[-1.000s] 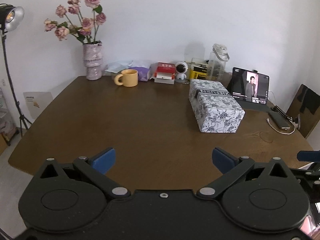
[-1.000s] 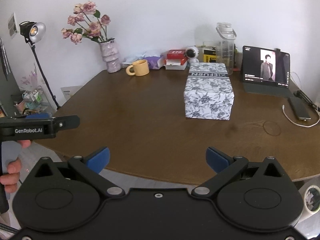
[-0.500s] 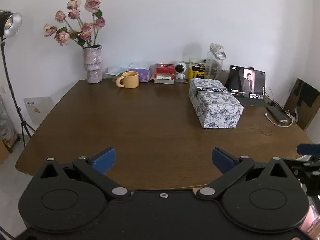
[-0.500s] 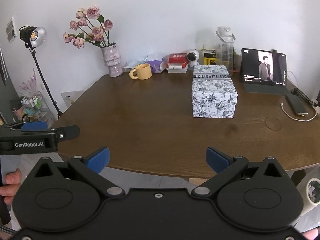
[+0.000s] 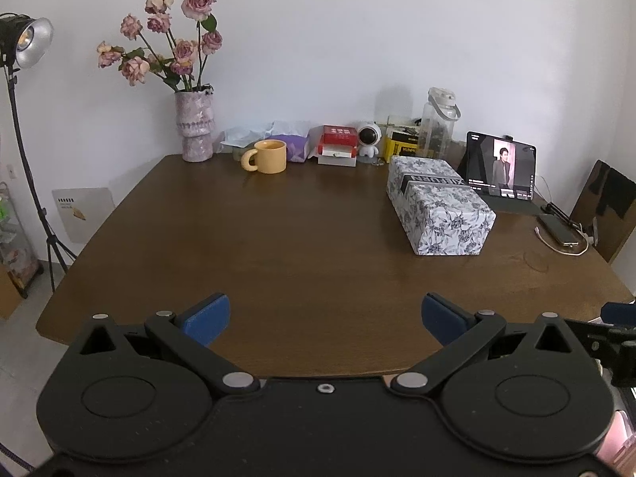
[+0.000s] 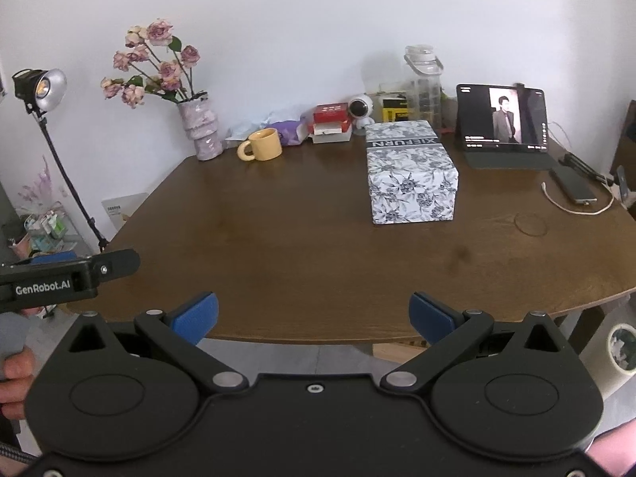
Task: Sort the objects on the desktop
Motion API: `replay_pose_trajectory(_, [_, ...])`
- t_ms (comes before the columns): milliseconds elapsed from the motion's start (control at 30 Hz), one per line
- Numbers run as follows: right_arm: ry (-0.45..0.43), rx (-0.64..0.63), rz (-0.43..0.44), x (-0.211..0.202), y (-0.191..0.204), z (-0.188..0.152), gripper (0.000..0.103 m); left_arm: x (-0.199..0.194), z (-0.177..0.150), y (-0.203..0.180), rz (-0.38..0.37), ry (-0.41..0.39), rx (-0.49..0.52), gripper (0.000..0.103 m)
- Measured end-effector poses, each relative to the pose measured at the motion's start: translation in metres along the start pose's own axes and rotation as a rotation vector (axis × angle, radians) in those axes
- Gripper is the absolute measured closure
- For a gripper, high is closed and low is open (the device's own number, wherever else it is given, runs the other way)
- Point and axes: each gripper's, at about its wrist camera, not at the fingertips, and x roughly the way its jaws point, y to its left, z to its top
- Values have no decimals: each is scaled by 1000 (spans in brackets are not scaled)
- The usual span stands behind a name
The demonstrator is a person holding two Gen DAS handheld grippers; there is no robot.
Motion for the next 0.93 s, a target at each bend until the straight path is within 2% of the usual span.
replay_pose_trajectory(400, [-7,-10,-39,-5,13,-1,0,7,2,6,-51,43,12,0])
replay_pose_trajectory(933, [-18,-2,-68,-15,10,-6,0,6,2,0,-94,47,16,0])
